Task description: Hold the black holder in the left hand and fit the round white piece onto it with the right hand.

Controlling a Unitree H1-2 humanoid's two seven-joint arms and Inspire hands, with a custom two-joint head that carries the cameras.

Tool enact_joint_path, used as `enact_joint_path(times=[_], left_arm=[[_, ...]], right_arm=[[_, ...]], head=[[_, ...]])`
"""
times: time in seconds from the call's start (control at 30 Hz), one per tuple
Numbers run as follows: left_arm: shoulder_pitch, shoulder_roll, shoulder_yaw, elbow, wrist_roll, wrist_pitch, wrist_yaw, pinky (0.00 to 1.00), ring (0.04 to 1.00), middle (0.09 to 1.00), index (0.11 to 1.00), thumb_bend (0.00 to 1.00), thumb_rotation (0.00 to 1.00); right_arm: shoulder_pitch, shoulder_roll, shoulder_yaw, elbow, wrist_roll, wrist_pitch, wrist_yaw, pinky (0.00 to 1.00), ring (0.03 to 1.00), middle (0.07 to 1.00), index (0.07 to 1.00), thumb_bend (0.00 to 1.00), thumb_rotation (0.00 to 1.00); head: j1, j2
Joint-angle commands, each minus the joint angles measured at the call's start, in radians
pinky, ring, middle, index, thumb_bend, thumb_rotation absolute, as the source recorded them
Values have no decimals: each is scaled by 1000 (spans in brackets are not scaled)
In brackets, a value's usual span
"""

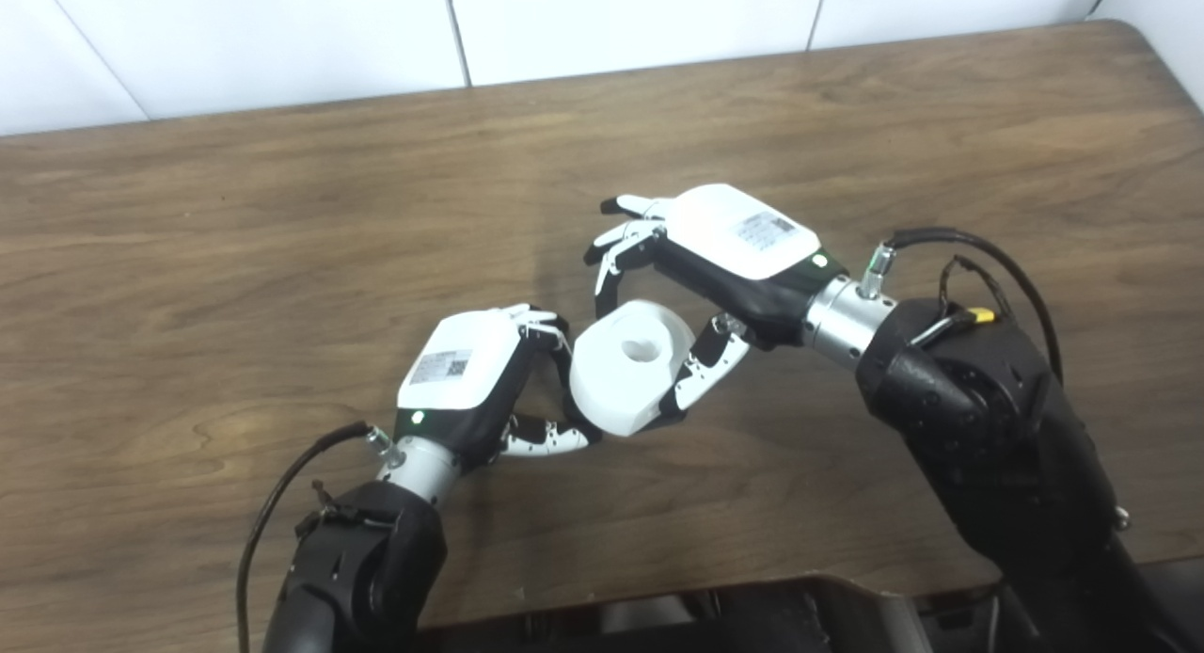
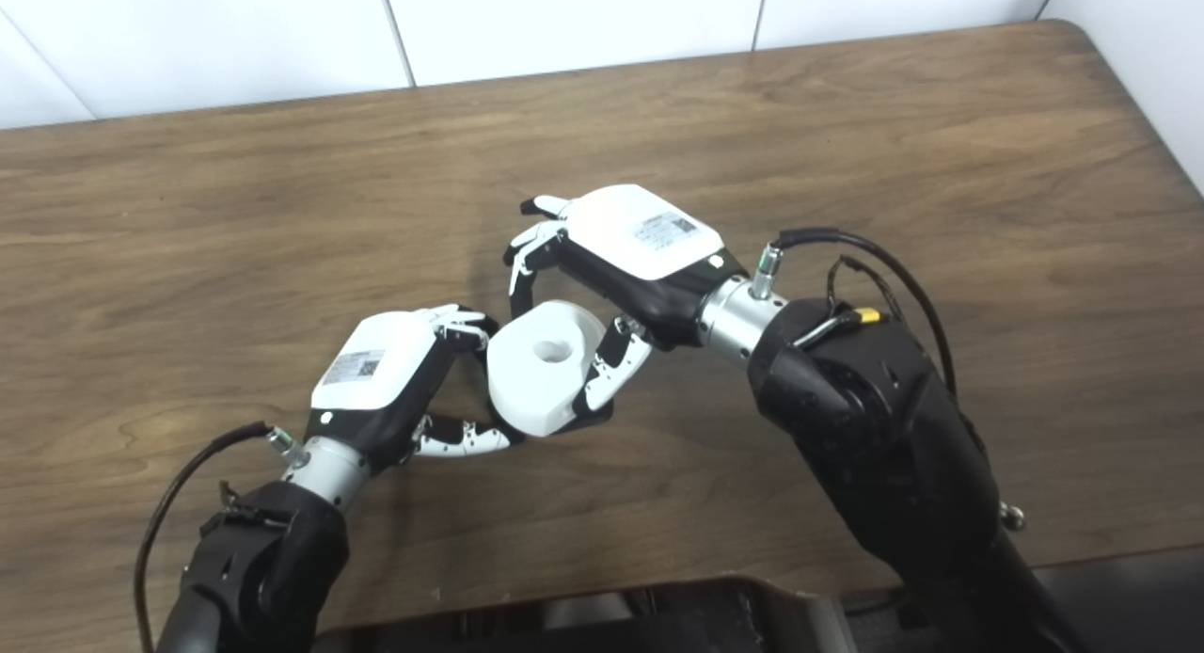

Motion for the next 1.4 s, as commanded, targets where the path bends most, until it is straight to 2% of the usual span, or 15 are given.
enact_joint_path(times=[0.0,0.7,0.87,0.9,0.93,1.0,1.37], left_arm=[[2,-2,-9,-8,-2,-2,-16,872,879,812,490,515,53],[0,-10,-11,3,-3,-7,-6,869,876,812,490,515,53],[-1,-13,-12,2,-1,-3,-10,871,879,813,490,515,54],[-1,-13,-13,2,-1,-4,-12,870,879,813,490,515,54],[-2,-13,-13,2,0,-4,-12,869,878,812,490,515,54],[-2,-14,-15,2,4,-3,-15,869,878,812,490,515,54],[-1,-23,-14,-5,-2,6,-29,876,884,813,490,514,54]], right_arm=[[-4,-18,-6,18,-21,-16,-2,906,949,803,483,523,134],[-2,-22,22,-8,-46,-16,42,897,940,802,486,525,140],[-13,-37,32,-12,-70,-7,88,913,961,822,492,525,147],[-15,-40,33,-13,-71,-5,95,914,963,825,559,694,169],[-15,-41,33,-13,-71,-3,100,916,966,828,601,786,185],[-15,-43,32,-12,-71,-3,105,917,966,829,637,869,198],[-20,-32,23,-19,-94,-6,152,944,984,843,673,905,246]], head=[[0,0],[5,1],[8,0],[8,0],[8,0],[9,0],[12,2]])
